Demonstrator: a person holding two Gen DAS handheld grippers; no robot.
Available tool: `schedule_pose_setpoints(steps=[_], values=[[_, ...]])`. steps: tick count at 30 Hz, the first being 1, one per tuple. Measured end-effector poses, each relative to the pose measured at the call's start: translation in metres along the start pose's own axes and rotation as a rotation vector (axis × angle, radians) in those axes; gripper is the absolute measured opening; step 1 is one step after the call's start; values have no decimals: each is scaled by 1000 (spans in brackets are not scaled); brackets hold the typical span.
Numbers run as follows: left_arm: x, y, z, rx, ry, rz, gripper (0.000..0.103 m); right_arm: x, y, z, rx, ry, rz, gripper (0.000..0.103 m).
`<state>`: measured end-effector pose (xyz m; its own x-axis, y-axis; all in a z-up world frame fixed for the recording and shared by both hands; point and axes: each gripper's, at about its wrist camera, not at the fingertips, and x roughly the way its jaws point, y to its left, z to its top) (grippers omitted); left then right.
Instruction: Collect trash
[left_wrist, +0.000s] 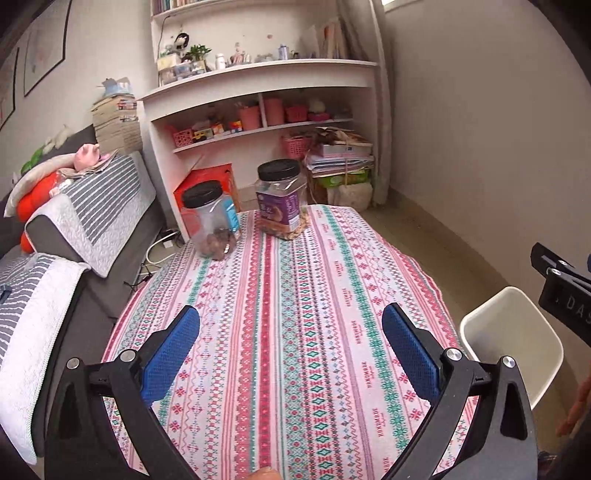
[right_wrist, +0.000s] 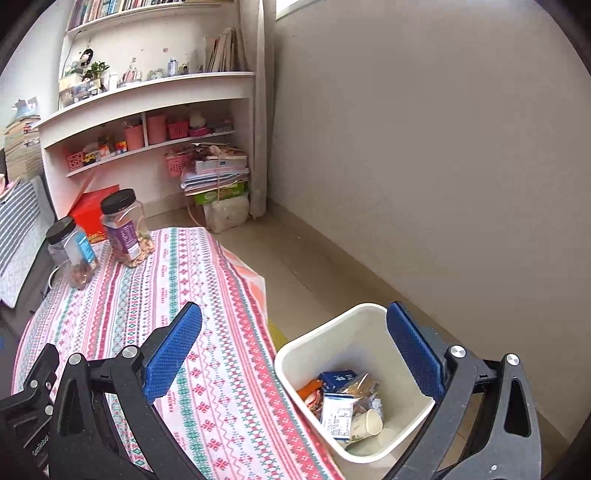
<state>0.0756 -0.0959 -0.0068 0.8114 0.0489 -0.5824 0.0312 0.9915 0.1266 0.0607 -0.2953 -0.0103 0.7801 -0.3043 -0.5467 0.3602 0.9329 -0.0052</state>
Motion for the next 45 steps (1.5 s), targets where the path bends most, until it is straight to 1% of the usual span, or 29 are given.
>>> schedule_pose_setpoints(steps=[3,8,11,14,18,22,31,39,45], values=[[5,18,-2,-20,42,6,96,-2,18,-5,-21,1,20,96],[12,36,-9,-15,61,50,96,-5,37,-12,-45,4,58,96],[16,41,-11,-28,88,39,96,-5,41,-16,-63,8,54,96],[17,40,-8,-34,93,21,96,-4,40,-18,-69,10,54,96],[14,36,-7,-39,81,22,96,-6,34,-19,-59,-1,55,96],[10,30,-5,-44,66,15,96,-7,26,-20,-49,5,63,96],[1,10,1,-58,19,-36,96,-10,9,-19,-41,-24,33,96],[1,-8,5,-53,11,-74,96,-8,-2,-17,-26,-31,12,96],[1,-16,9,-59,0,-93,96,-7,-14,-19,-11,-36,2,96]])
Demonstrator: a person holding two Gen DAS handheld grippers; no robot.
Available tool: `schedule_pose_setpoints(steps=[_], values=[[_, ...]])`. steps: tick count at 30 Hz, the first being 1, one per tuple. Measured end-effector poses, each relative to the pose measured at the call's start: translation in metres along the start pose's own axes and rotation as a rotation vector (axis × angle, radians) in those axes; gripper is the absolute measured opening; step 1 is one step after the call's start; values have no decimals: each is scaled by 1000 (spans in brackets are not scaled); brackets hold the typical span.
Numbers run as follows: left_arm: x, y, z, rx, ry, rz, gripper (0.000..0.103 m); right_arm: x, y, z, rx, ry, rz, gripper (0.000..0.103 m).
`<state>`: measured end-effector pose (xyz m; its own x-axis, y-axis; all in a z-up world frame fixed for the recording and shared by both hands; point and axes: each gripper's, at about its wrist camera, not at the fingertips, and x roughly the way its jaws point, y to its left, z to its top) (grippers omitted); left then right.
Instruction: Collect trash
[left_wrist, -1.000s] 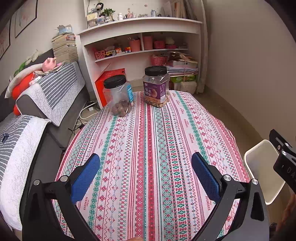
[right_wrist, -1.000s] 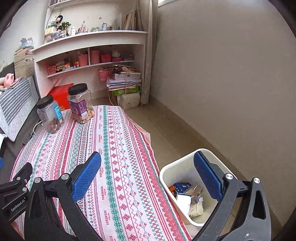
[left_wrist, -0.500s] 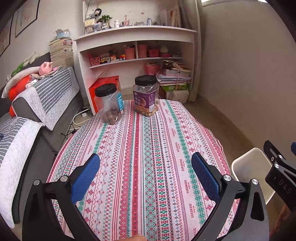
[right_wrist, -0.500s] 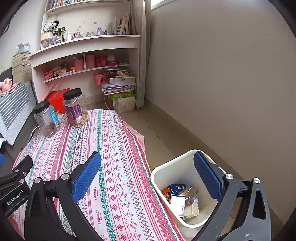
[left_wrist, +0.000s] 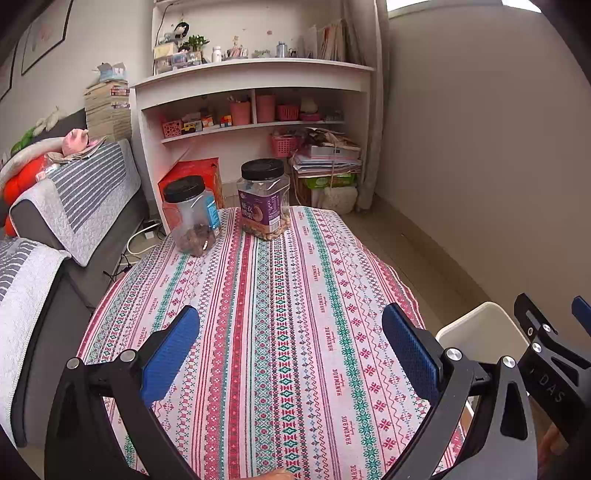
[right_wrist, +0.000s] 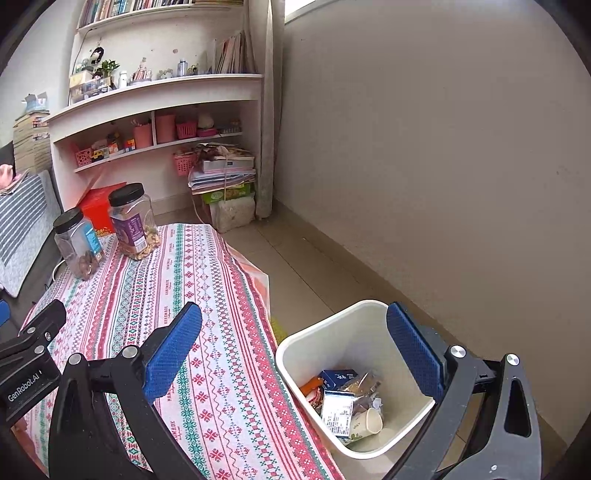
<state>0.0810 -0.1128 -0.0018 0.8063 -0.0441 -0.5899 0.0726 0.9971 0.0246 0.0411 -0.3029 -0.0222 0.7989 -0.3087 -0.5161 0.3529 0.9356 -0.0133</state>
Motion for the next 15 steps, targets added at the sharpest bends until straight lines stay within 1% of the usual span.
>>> schedule_pose_setpoints(steps=[4,10,15], values=[[1,-6,1,5,-3,-9,96,-1,-7,1,17,-8,-3,96],[-1,-10,2,0,-18,-22,96,1,-11,1,30,-5,14,96],[-6,-8,6,-11,-42,-14,96,-3,-11,3,39,-24,24,96]])
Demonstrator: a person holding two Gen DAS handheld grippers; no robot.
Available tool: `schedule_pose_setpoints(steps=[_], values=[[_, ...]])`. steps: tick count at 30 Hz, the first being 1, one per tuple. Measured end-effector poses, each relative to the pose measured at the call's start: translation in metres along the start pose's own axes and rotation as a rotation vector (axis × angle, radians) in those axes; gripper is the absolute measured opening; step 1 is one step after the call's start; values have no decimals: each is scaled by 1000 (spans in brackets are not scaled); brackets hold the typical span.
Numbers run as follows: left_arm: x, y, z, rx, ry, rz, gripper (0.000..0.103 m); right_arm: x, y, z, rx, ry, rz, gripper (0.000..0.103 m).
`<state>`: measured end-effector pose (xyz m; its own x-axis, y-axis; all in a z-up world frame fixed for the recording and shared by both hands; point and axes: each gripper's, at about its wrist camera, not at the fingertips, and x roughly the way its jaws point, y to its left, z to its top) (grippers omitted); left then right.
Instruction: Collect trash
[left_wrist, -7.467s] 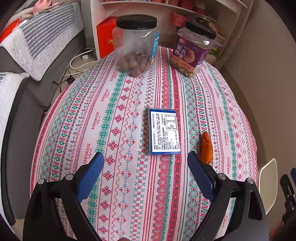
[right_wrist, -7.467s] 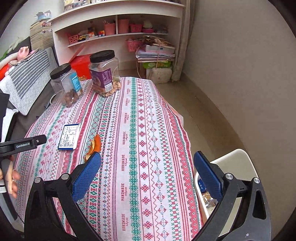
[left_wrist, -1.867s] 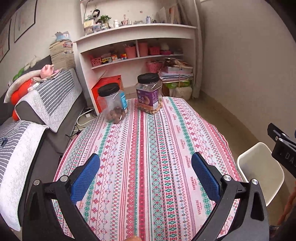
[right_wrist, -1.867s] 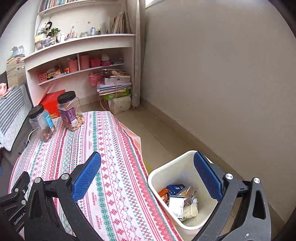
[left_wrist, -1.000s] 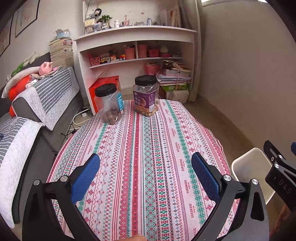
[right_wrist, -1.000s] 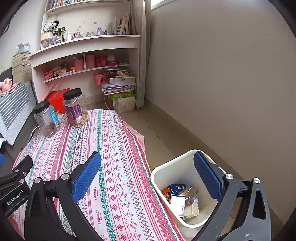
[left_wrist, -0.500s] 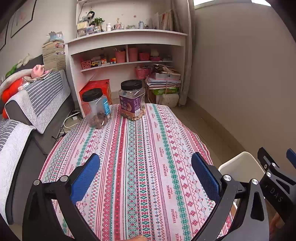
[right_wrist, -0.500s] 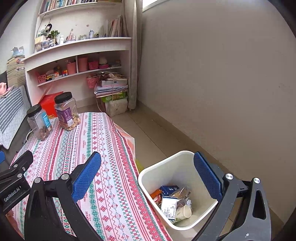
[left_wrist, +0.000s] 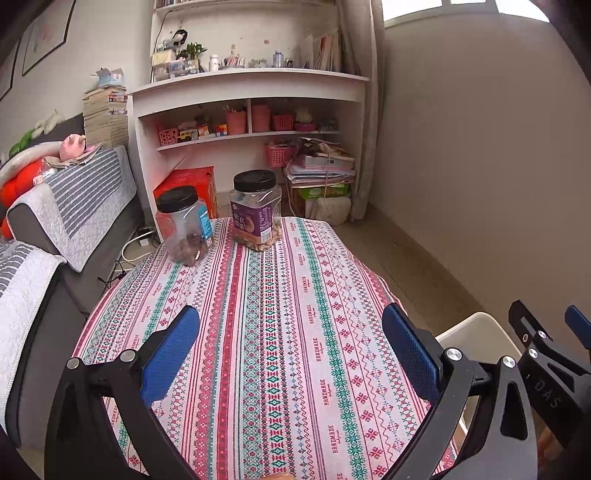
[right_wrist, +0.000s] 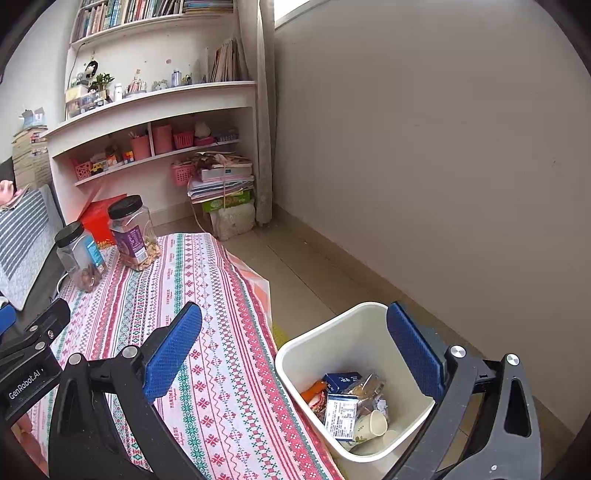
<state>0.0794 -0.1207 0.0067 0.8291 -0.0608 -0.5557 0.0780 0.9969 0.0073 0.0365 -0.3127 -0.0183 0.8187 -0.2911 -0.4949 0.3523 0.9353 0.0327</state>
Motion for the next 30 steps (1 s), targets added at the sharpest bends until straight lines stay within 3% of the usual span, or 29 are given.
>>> schedule_pose_setpoints(steps=[13,30], values=[[-20,22,14,-57,-64,31,96,-14,16,10,17,-65,58,96],[-23,36,16,-57,-97,36,94,-16,34,15,15,-57,97,96]])
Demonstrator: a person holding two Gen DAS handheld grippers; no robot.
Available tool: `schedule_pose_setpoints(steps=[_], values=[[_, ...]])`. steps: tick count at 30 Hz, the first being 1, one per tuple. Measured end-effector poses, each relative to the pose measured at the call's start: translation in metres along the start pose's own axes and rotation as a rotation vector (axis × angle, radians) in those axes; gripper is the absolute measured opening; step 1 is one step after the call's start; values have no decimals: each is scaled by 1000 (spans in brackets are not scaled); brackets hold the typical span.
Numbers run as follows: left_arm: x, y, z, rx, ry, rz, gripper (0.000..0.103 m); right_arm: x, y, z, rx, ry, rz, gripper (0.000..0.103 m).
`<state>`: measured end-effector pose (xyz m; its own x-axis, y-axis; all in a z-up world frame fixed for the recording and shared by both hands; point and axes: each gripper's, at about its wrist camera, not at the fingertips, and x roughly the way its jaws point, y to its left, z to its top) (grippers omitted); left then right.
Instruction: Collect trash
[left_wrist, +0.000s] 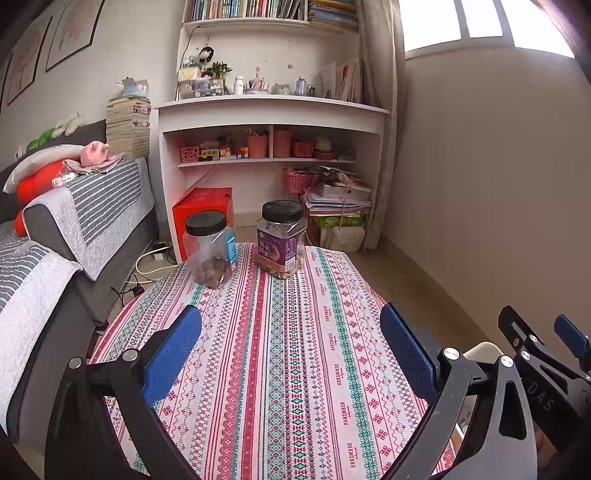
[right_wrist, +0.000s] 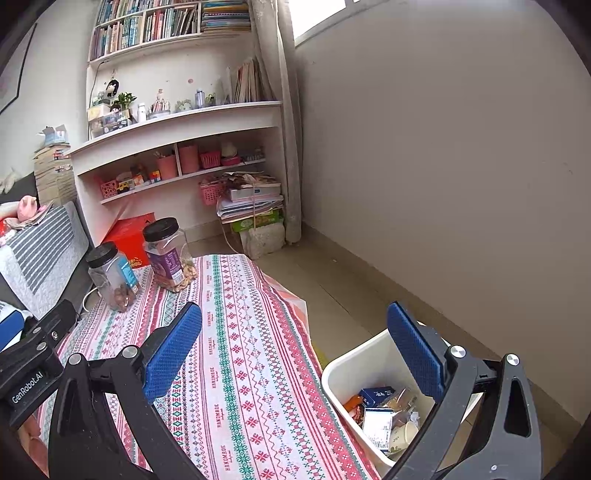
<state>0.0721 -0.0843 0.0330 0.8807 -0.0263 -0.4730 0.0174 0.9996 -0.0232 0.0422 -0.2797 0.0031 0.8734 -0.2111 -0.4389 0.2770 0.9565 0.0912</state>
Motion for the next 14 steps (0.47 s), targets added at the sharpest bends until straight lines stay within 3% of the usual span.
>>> schedule_pose_setpoints(steps=[14], values=[[-6,-5,0,17,-13,19,96,1,1,2,1,-3,-5,96]])
